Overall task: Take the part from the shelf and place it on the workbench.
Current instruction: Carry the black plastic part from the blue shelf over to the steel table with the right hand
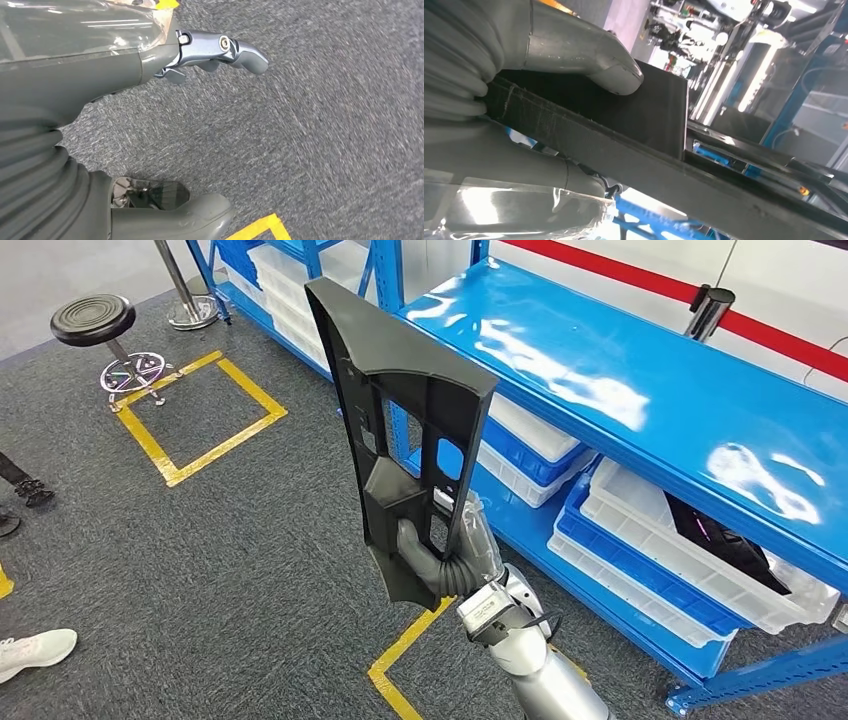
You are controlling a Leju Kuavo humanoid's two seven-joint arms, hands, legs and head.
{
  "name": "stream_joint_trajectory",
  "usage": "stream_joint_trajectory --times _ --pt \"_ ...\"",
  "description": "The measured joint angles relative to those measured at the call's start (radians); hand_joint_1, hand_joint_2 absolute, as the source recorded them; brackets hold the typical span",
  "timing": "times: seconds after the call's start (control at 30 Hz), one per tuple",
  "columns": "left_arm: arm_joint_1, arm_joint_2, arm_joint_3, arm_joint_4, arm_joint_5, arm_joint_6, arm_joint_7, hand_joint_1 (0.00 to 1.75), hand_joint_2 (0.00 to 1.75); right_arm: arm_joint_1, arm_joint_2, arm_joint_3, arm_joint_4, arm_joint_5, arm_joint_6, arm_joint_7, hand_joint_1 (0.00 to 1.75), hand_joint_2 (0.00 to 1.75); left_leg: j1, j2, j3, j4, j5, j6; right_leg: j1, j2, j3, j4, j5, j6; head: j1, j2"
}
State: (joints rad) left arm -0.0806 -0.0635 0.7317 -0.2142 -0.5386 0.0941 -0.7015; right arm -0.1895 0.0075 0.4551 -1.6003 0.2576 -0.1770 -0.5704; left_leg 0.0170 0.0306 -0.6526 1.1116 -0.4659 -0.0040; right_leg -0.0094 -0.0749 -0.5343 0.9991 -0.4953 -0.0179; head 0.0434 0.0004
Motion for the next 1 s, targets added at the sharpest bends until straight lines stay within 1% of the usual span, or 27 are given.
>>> stream_joint_trajectory --times 0.03,0.07,0.1,0.17,0.2,0.23,0.27,0.3,0.33,0.37,0.4,0.43,0.47,0.5,0.53,0.57,0.6,0.67,0.7,0.73,0.77,0.8,0.87,0.9,0.93,0.97,1.0 --pt "-0.002 0.0 0.0 0.0 0.0 0.0 0.0 0.0 1.75 -0.003 0.002 0.0 0.0 0.0 0.0 0.0 1.75 1.75 -0.004 0.015 0.03 -0.057 0.018 0.006 0.003 -0.008 0.0 0.0 -0.001 0.002 0.001 0.0" --pt "-0.004 0.0 0.0 0.0 0.0 0.001 0.0 0.0 1.75 -0.005 0.003 0.0 0.0 0.0 0.001 0.0 1.75 1.75 -0.009 0.025 0.047 -0.091 0.024 0.012 0.006 -0.016 -0.001 0.0 -0.003 0.004 0.001 0.0" --pt "-0.005 0.0 0.0 0.0 0.001 0.002 0.0 0.0 1.75 -0.006 0.005 -0.001 0.0 0.002 0.003 0.0 1.75 1.75 -0.015 0.027 0.05 -0.103 0.023 0.017 0.009 -0.024 -0.001 0.0 -0.004 0.008 0.002 0.0" --pt "-0.006 0.001 0.001 0.0 0.004 0.005 -0.001 0.0 1.75 -0.007 0.009 -0.001 -0.002 0.007 0.007 0.001 1.75 1.75 -0.016 0.004 0.049 -0.11 0.03 0.03 0.009 -0.035 -0.001 0.0 -0.007 0.017 0.003 0.0" --pt "-0.006 0.001 0.002 0.0 0.006 0.007 -0.001 0.0 1.75 -0.007 0.011 -0.001 -0.003 0.01 0.008 0.001 1.75 1.75 -0.014 -0.006 0.052 -0.118 0.035 0.036 0.008 -0.022 -0.003 0.008 -0.014 0.02 0.004 0.0" --pt "-0.007 0.0 0.002 0.0 0.007 0.008 -0.001 0.0 1.75 -0.007 0.013 -0.001 -0.006 0.012 0.009 0.001 1.75 1.75 -0.012 -0.015 0.056 -0.126 0.041 0.044 0.007 -0.001 -0.012 0.034 -0.03 0.021 0.004 0.0" --pt "-0.01 -0.001 0.002 -0.001 0.007 0.009 -0.001 0.0 1.75 -0.006 0.013 -0.002 -0.008 0.015 0.009 0.001 1.75 1.75 -0.009 -0.024 0.059 -0.131 0.046 0.049 0.006 0.027 -0.033 0.081 -0.055 0.018 0.005 0.0" --pt "-0.012 -0.001 0.002 -0.001 0.006 0.008 -0.001 0.0 1.75 -0.003 0.012 -0.003 -0.009 0.018 0.009 0.0 1.75 1.75 -0.01 -0.035 0.059 -0.133 0.048 0.052 0.004 0.051 -0.061 0.146 -0.084 0.013 0.006 0.0" --pt "-0.014 -0.001 0.002 -0.001 0.005 0.008 -0.001 0.0 1.75 0.002 0.01 -0.005 -0.01 0.021 0.009 0.0 1.75 1.75 -0.01 -0.048 0.058 -0.132 0.049 0.054 0.002 0.063 -0.094 0.215 -0.111 0.01 0.006 0.0" --pt "-0.014 -0.001 0.002 0.0 0.004 0.008 -0.001 0.0 1.75 0.01 0.008 -0.006 -0.01 0.025 0.008 0.0 1.75 1.75 -0.01 -0.062 0.057 -0.132 0.05 0.054 0.001 0.068 -0.119 0.266 -0.126 0.012 0.006 0.0" --pt "-0.013 -0.001 0.002 0.0 0.003 0.008 0.0 0.0 1.75 0.018 0.007 -0.007 -0.011 0.029 0.008 0.0 1.75 1.75 -0.01 -0.075 0.056 -0.131 0.05 0.053 -0.001 0.069 -0.129 0.284 -0.126 0.017 0.006 0.0" --pt "-0.011 -0.001 0.002 0.0 0.002 0.008 0.001 0.0 1.75 0.025 0.006 -0.008 -0.011 0.031 0.007 -0.001 1.75 1.75 -0.009 -0.088 0.056 -0.13 0.05 0.052 -0.003 0.071 -0.12 0.26 -0.109 0.027 0.006 0.0" --pt "-0.009 -0.002 0.002 0.0 0.002 0.009 0.003 0.0 1.75 0.03 0.006 -0.008 -0.012 0.032 0.005 -0.002 1.75 1.75 -0.008 -0.101 0.056 -0.128 0.05 0.049 -0.007 0.077 -0.093 0.203 -0.082 0.037 0.006 0.0" --pt "-0.007 -0.002 0.002 0.0 0.002 0.009 0.006 0.0 1.75 0.033 0.006 -0.009 -0.013 0.033 0.003 -0.003 1.75 1.75 -0.008 -0.114 0.053 -0.123 0.049 0.045 -0.013 0.095 -0.062 0.133 -0.054 0.047 0.006 0.0" --pt "-0.006 -0.001 0.002 0.0 0.001 0.01 0.007 0.0 1.75 0.035 0.006 -0.009 -0.013 0.033 0.001 -0.004 1.75 1.75 -0.009 -0.126 0.049 -0.115 0.046 0.039 -0.017 0.11 -0.037 0.075 -0.031 0.051 0.006 0.0" --pt "-0.004 0.0 0.002 0.0 -0.001 0.01 0.008 0.0 1.75 0.038 0.005 -0.011 -0.013 0.033 -0.002 -0.006 1.75 1.75 -0.01 -0.135 0.043 -0.109 0.044 0.033 -0.02 0.122 -0.02 0.038 -0.017 0.05 0.006 0.0" --pt "-0.002 0.001 0.002 0.0 -0.004 0.01 0.008 0.0 1.75 0.041 0.005 -0.013 -0.013 0.032 -0.005 -0.01 1.75 1.75 -0.01 -0.143 0.037 -0.105 0.044 0.026 -0.02 0.128 -0.015 0.025 -0.012 0.046 0.005 0.0" --pt "0.005 0.002 0.002 0.0 -0.013 0.009 0.008 0.0 1.75 0.049 0.004 -0.017 -0.013 0.031 -0.011 -0.019 1.75 1.75 -0.006 -0.152 0.03 -0.103 0.047 0.017 -0.018 0.111 -0.015 0.025 -0.006 0.032 0.005 0.0" --pt "0.009 0.002 0.001 0.001 -0.018 0.008 0.009 0.0 1.75 0.052 0.004 -0.018 -0.013 0.031 -0.014 -0.024 1.75 1.75 -0.005 -0.137 0.026 -0.095 0.042 0.013 -0.018 0.104 -0.015 0.024 -0.004 0.027 0.005 0.0" --pt "0.011 0.002 0.0 0.001 -0.021 0.007 0.009 0.0 1.75 0.056 0.004 -0.018 -0.014 0.031 -0.016 -0.028 1.75 1.75 -0.004 -0.112 0.015 -0.073 0.028 0.01 -0.018 0.095 -0.014 0.023 -0.002 0.022 0.003 0.0" --pt "0.011 0.001 0.0 0.001 -0.023 0.007 0.009 0.0 1.75 0.06 0.004 -0.019 -0.014 0.031 -0.019 -0.032 1.75 1.75 -0.004 -0.083 -0.004 -0.031 0.003 0.007 -0.017 0.085 -0.014 0.022 -0.002 0.016 0.002 0.0" --pt "0.01 0.001 -0.001 0.001 -0.025 0.007 0.01 0.0 1.75 0.067 0.003 -0.02 -0.014 0.03 -0.021 -0.036 1.75 1.75 -0.005 -0.054 -0.034 0.034 -0.032 0.003 -0.013 0.073 -0.014 0.022 -0.003 0.011 0.001 0.0" --pt "0.009 0.0 -0.001 0.001 -0.025 0.007 0.012 0.0 1.75 0.08 0.001 -0.021 -0.014 0.03 -0.024 -0.038 1.75 1.75 -0.004 -0.035 -0.096 0.164 -0.087 0.0 -0.005 0.048 -0.014 0.022 -0.005 0.003 0.001 0.0" --pt "0.009 -0.001 -0.001 0.001 -0.025 0.007 0.013 0.0 1.75 0.085 0.0 -0.021 -0.014 0.03 -0.024 -0.038 1.75 1.75 -0.004 -0.033 -0.112 0.197 -0.093 0.001 -0.003 0.035 -0.014 0.022 -0.006 0.002 0.001 0.0" --pt "0.01 -0.001 -0.002 0.001 -0.026 0.007 0.014 0.0 1.75 0.088 -0.001 -0.021 -0.014 0.03 -0.024 -0.038 1.75 1.75 -0.004 -0.032 -0.106 0.187 -0.08 0.003 0.0 0.024 -0.014 0.022 -0.007 0.0 0.0 0.0" --pt "0.011 -0.001 -0.002 0.001 -0.026 0.006 0.014 0.0 1.75 0.09 -0.001 -0.021 -0.014 0.031 -0.024 -0.039 1.75 1.75 -0.005 -0.028 -0.08 0.14 -0.053 0.009 0.002 0.013 -0.013 0.022 -0.008 -0.001 0.0 0.0" --pt "0.01 0.0 -0.002 0.001 -0.026 0.006 0.014 0.0 1.75 0.09 -0.001 -0.021 -0.014 0.031 -0.024 -0.039 1.75 1.75 -0.009 -0.012 -0.038 0.067 -0.022 0.017 0.004 0.004 -0.011 0.022 -0.01 -0.003 0.0 0.0"
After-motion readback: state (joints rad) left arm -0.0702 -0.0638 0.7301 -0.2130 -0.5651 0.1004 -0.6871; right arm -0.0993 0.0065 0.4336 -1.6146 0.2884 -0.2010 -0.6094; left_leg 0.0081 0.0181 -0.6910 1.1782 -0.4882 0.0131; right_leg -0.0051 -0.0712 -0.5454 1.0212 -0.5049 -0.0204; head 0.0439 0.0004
